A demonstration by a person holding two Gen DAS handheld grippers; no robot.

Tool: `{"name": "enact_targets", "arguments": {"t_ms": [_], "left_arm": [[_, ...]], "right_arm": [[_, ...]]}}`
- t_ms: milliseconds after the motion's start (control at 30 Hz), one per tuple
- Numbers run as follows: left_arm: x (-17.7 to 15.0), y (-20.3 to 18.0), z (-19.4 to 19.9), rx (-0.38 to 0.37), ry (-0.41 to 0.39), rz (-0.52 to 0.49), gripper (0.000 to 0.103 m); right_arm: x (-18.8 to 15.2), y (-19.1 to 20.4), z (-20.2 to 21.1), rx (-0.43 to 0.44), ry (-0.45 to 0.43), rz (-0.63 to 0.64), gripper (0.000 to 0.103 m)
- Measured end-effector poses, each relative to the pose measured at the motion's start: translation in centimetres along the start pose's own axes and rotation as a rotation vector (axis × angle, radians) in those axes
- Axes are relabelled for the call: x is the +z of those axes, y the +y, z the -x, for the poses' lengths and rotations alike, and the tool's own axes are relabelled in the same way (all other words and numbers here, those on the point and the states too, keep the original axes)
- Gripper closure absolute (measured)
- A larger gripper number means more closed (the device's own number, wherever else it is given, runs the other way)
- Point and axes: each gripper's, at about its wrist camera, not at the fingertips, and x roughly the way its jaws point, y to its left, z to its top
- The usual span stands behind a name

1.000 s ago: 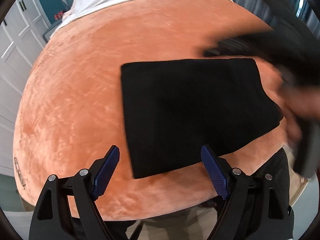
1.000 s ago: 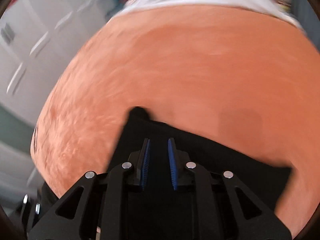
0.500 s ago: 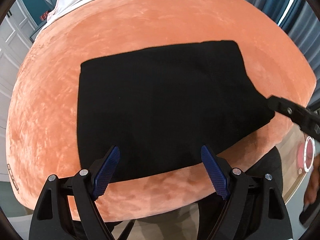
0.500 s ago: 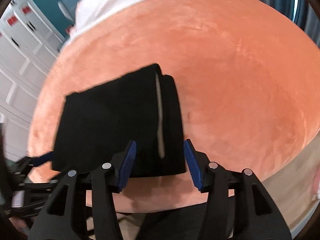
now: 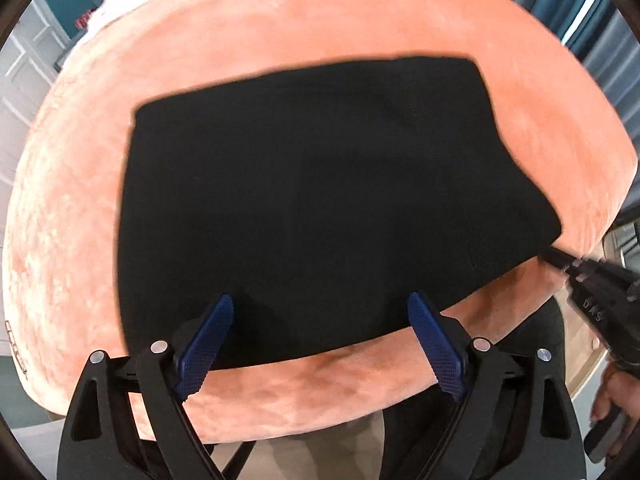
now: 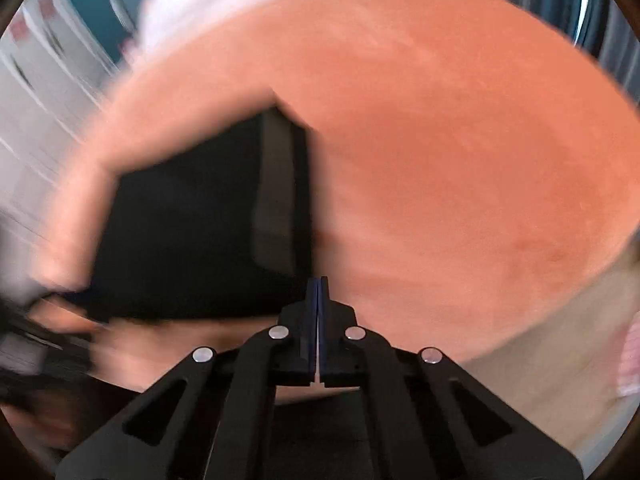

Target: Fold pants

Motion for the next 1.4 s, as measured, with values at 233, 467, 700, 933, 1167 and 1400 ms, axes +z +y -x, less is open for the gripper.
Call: {"name": "enact_targets", "arguments": {"t_ms": [233,467,700,933,1167,1400], "left_arm": [[-0.4,-0.2,1.1,-0.008,-0.026,-0.003,0.016],[-1.2,-0.2,1.6,0.006,-0.026,0.003,0.016],[-1.9,0.1,1.8,0.002,-0.019,0.002,0.016],[-1.7,0.0,1.2,-0.005,-0.007,0.008,0.016],[-1.4,-0.4,-0.2,0.003,0.006,0.006,0.016],[-1.3,0.0,0.0,-0.023,-0.015,0.014,0.016]], "right_arm": [[0.6,-0.4,4.1,0.195,-0.12,-0.129,0.076],[2.9,4.2,2.9,0.162,-0.131,0.003,0.05],[2.6,3.4,3.6,0.192,-0.119,0.005,0.096],[2.5,0.6,2.5,0.051,-0.083,-0.048,0.103],[3.1,3.2,4.4,0.207,-0.164,-0.042,0.052],[3.7,5.6,1.9,0.227,-0.109,0.001,0.085]]}}
